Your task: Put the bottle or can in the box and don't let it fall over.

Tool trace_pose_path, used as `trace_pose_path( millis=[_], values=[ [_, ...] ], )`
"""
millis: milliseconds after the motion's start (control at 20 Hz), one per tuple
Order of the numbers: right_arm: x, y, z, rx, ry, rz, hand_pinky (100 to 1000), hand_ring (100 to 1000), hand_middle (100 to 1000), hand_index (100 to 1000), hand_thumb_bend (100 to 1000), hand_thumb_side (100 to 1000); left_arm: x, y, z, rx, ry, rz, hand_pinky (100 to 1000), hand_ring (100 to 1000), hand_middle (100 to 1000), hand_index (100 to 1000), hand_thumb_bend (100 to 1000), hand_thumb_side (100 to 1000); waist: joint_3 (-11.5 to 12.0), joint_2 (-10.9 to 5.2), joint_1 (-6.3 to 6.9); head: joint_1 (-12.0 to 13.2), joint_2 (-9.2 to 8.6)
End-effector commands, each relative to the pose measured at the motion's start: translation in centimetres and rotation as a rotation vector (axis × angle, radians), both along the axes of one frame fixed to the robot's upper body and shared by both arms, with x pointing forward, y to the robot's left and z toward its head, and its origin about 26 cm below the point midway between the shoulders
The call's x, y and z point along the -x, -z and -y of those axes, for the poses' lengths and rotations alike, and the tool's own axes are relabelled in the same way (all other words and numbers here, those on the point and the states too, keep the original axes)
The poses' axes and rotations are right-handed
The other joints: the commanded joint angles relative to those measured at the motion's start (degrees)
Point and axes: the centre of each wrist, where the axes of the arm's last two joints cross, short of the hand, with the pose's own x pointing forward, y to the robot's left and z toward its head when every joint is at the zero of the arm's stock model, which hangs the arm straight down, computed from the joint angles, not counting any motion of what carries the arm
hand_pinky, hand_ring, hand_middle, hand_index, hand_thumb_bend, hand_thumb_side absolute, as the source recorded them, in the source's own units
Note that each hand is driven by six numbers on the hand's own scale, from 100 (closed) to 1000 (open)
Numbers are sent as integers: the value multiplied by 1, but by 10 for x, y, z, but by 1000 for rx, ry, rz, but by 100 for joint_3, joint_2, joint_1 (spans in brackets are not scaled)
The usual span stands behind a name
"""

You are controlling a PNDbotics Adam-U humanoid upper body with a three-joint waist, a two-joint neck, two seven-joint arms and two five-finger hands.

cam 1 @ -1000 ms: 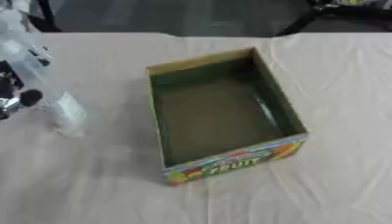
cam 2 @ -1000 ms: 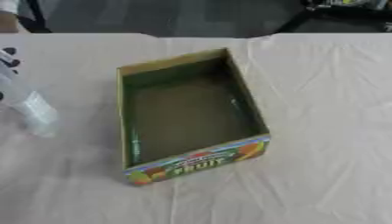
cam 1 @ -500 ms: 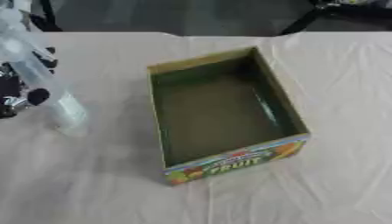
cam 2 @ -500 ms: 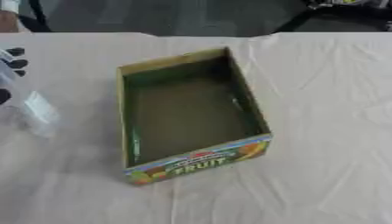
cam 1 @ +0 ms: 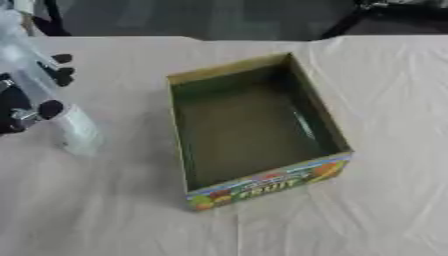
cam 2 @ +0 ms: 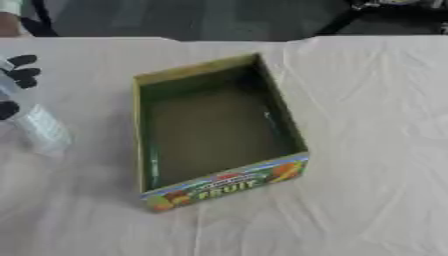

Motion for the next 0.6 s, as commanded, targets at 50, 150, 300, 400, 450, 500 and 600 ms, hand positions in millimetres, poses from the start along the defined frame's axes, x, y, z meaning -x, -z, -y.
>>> trace_pose_path(
  millis=[50,150,300,400,450,500,600],
  values=[
    [0,-3,0,1,-4,7,1000,1000,1000,1000,100,470,2,-14,-3,-27,-2,25,1000,1000,1000,712,553,431,-12,-70,16,20,-66],
    [-1,-4,0,0,-4,6,1000,1000,1000,1000,100,470,1,-14,-2,-28,1,22,1000,1000,1000,706,552,431,-18,-62,20,23,-72],
    [-1,-4,0,2,-5,6,1000,1000,1000,1000,100,470,0,-14,-1,-27,3,16,1000,1000,1000,686,545,432,-24,-51,22,18,-74],
    [-2,-4,0,2,-5,6,1000,1000,1000,1000,100,470,-1,-14,0,-26,6,9,1000,1000,1000,669,540,430,-24,-47,25,19,-70],
    [-2,-4,0,2,-5,6,1000,1000,1000,1000,100,470,-1,-13,0,-25,7,5,1000,1000,1000,663,537,430,-24,-46,25,18,-76],
    [-2,-4,0,2,-5,6,1000,1000,1000,1000,100,470,-1,-13,0,-24,8,1,1000,1000,1000,658,536,429,-24,-46,25,13,-83],
    [-2,-4,0,3,-6,7,1000,1000,1000,1000,100,470,-2,-13,1,-23,12,-10,1000,1000,1000,644,533,426,-24,-46,24,3,-97]
  ],
)
